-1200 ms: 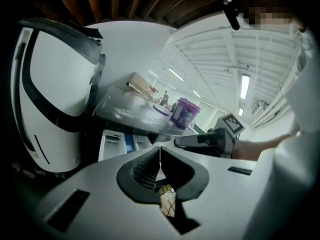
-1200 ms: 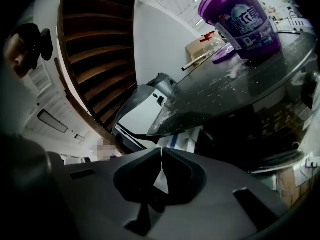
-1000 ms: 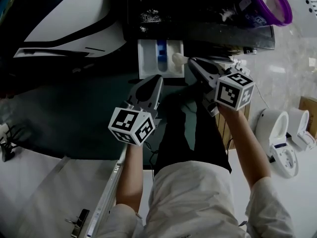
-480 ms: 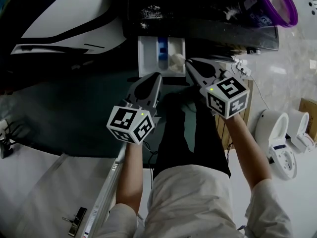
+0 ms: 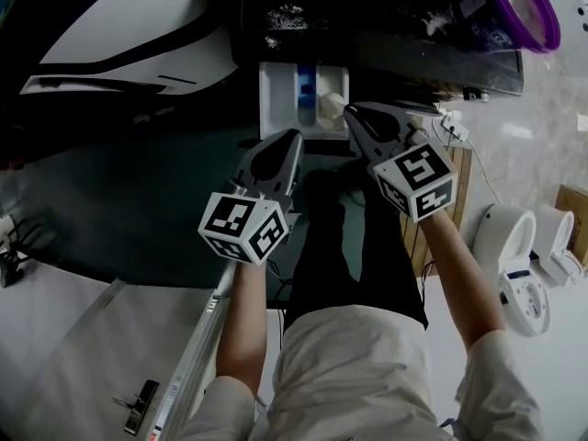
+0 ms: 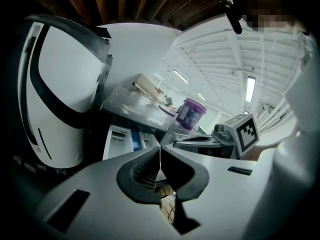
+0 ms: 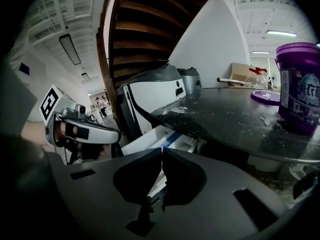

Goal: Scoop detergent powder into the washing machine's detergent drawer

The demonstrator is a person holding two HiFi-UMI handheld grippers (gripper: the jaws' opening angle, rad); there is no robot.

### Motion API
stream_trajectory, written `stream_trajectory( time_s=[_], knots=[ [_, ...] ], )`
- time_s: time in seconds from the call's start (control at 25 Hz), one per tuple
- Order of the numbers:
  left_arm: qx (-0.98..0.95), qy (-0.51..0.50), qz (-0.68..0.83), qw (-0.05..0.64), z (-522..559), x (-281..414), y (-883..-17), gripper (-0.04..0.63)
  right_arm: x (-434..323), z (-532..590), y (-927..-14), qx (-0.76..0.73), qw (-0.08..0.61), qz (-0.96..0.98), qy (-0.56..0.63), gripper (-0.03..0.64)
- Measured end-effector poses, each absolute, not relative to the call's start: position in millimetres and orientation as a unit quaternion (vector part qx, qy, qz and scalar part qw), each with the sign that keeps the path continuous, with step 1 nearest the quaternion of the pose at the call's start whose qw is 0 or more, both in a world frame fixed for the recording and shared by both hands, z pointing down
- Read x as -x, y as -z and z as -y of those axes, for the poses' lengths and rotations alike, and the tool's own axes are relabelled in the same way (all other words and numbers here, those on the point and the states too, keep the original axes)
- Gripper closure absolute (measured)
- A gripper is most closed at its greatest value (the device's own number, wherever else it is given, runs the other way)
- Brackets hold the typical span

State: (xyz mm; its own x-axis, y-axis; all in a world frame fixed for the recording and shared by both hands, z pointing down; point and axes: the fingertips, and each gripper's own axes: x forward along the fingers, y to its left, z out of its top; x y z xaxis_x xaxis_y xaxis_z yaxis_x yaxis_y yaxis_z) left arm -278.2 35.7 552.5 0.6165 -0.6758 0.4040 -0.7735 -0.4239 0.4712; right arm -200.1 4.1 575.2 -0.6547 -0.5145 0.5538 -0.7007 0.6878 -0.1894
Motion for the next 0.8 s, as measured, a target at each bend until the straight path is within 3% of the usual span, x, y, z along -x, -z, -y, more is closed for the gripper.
stream_trajectory(
  time_s=[0.8],
  knots=[
    [-0.839, -0.077, 0.434, 0.319, -37, 281, -553, 0.574, 211, 6, -575, -0.322, 0.297, 0.894, -0.097, 0.607]
  ],
)
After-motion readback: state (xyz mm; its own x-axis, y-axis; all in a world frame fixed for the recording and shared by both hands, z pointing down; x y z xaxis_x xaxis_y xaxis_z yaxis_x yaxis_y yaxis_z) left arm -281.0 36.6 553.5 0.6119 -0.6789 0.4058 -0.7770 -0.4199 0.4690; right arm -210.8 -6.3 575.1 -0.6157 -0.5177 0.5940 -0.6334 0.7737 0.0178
